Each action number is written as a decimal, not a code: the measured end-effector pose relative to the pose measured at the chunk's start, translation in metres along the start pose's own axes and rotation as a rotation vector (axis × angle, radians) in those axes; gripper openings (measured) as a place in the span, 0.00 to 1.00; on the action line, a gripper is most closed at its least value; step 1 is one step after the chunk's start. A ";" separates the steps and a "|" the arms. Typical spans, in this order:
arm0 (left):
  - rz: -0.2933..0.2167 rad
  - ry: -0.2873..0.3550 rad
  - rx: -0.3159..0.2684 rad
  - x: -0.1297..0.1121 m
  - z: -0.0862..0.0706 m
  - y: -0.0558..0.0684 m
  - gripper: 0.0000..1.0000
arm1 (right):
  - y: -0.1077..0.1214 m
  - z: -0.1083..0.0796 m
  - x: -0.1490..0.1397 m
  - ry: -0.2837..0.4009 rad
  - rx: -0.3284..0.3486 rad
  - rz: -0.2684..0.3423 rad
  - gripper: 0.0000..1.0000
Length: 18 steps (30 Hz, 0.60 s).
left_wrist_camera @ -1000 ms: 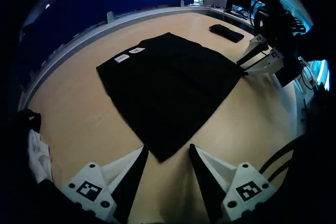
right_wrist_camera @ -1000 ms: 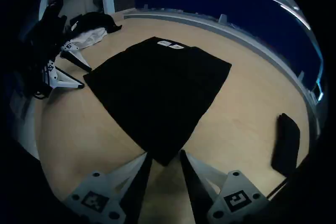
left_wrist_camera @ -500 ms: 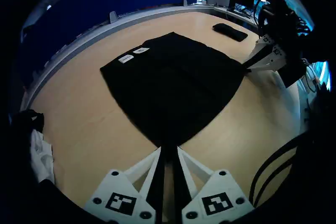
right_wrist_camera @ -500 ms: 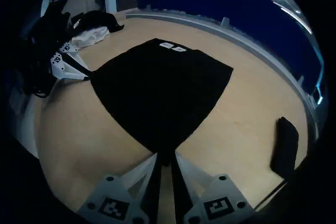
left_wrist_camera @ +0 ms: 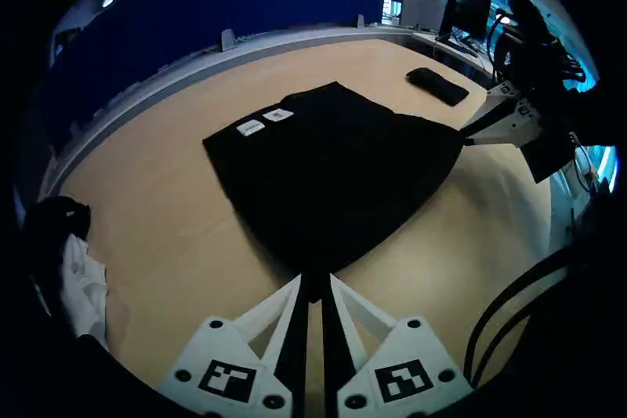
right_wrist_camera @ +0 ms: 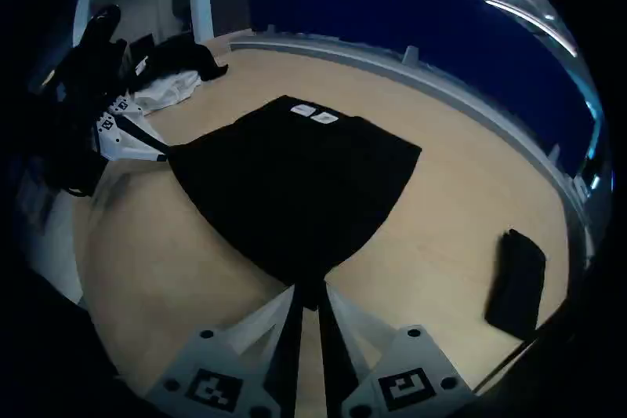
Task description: Fold towel
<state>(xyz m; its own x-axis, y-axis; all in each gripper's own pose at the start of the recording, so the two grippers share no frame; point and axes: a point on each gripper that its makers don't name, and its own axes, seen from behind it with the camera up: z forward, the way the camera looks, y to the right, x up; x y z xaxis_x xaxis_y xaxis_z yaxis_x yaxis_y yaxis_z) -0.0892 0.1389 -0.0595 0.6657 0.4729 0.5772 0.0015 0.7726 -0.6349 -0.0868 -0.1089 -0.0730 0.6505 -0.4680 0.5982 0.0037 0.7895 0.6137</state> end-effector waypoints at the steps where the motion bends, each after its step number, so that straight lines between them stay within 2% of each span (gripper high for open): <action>1: -0.002 0.006 0.005 0.004 -0.005 0.000 0.10 | 0.000 -0.004 0.004 0.003 -0.001 -0.002 0.13; 10: -0.039 0.042 0.024 0.035 -0.039 0.003 0.10 | -0.001 -0.038 0.024 -0.001 -0.003 -0.023 0.13; 18: -0.088 0.048 0.025 0.047 -0.066 0.009 0.10 | -0.008 -0.066 0.035 0.002 0.011 -0.014 0.13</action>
<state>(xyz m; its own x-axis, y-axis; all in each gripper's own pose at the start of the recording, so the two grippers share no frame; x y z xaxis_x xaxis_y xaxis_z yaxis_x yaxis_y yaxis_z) -0.0086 0.1407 -0.0716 0.6986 0.3822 0.6048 0.0439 0.8208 -0.5695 -0.0139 -0.1050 -0.0911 0.6520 -0.4781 0.5885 0.0047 0.7787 0.6273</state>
